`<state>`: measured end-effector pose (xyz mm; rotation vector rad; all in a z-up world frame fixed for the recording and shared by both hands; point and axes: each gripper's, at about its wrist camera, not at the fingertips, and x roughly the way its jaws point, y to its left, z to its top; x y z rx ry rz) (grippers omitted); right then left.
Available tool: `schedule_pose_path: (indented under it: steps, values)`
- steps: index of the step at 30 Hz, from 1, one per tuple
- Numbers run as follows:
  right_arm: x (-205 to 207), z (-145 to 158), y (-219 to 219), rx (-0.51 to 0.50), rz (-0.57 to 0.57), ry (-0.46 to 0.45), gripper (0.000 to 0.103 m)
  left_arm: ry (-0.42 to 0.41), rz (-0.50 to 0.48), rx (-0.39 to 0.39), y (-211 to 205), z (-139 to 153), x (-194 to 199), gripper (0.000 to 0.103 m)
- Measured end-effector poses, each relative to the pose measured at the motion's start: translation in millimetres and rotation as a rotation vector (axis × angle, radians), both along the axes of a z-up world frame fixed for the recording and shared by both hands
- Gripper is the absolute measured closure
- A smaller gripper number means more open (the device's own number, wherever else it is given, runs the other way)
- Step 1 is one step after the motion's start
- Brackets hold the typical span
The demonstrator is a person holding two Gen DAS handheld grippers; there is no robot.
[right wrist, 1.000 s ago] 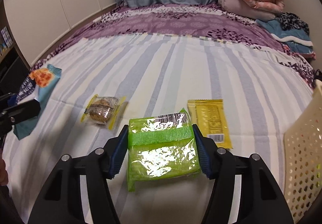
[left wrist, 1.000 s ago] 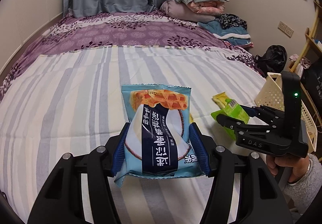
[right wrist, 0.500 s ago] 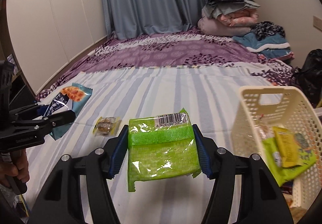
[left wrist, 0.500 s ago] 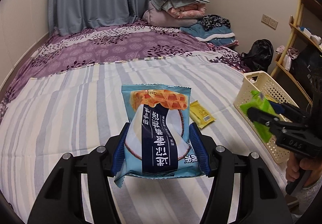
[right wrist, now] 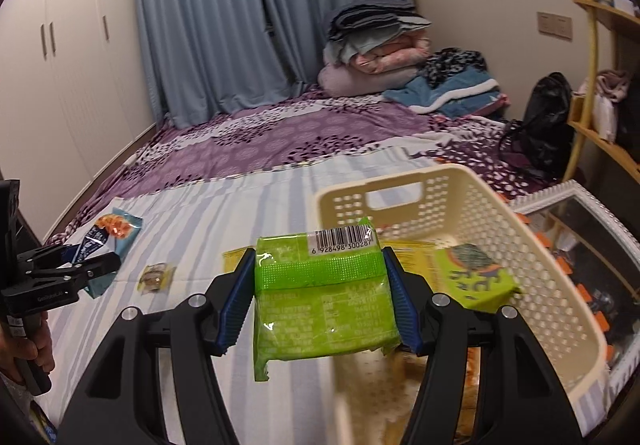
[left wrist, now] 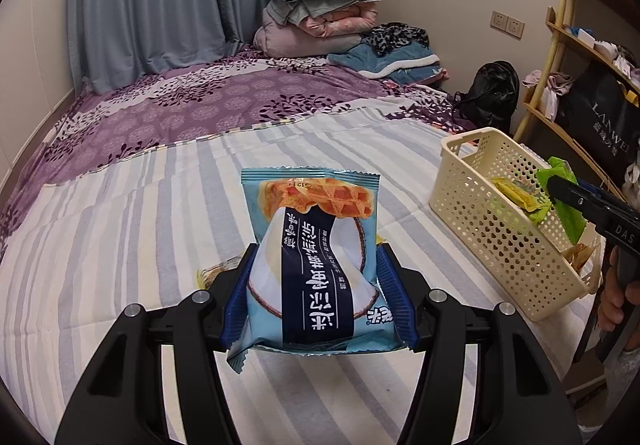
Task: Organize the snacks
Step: 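Carry the coconut pastry and green box over the cream basket with both tools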
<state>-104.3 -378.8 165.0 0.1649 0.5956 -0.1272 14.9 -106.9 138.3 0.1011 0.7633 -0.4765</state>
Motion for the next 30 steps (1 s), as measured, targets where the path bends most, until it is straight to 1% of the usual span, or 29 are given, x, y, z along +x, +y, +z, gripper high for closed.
schedule_pose_path:
  steps: [6, 10, 20, 24, 30]
  values:
    - [-13.7, -10.9, -35.4, 0.038, -0.096, 0.012, 0.038, -0.013, -0.033, 0.01, -18.5, 6.8, -5.3, 0.043]
    - [-25.3, -15.2, -56.8, 0.057, -0.15, -0.003, 0.029, -0.019, -0.064, 0.016, -34.5, 10.1, -8.1, 0.043]
    - [-45.8, -23.3, -79.8, 0.076, -0.207, -0.02, 0.029, -0.029, -0.164, 0.022, -87.8, 19.2, -15.7, 0.043]
    - [-49.0, -24.5, -83.0, 0.056, -0.218, -0.023, 0.029, -0.031, -0.217, 0.018, -112.9, 24.0, -20.1, 0.043]
    - [-57.5, -21.0, -87.9, 0.029, -0.237, -0.038, 0.029, -0.02, -0.326, -0.009, -158.2, 30.1, -26.4, 0.043]
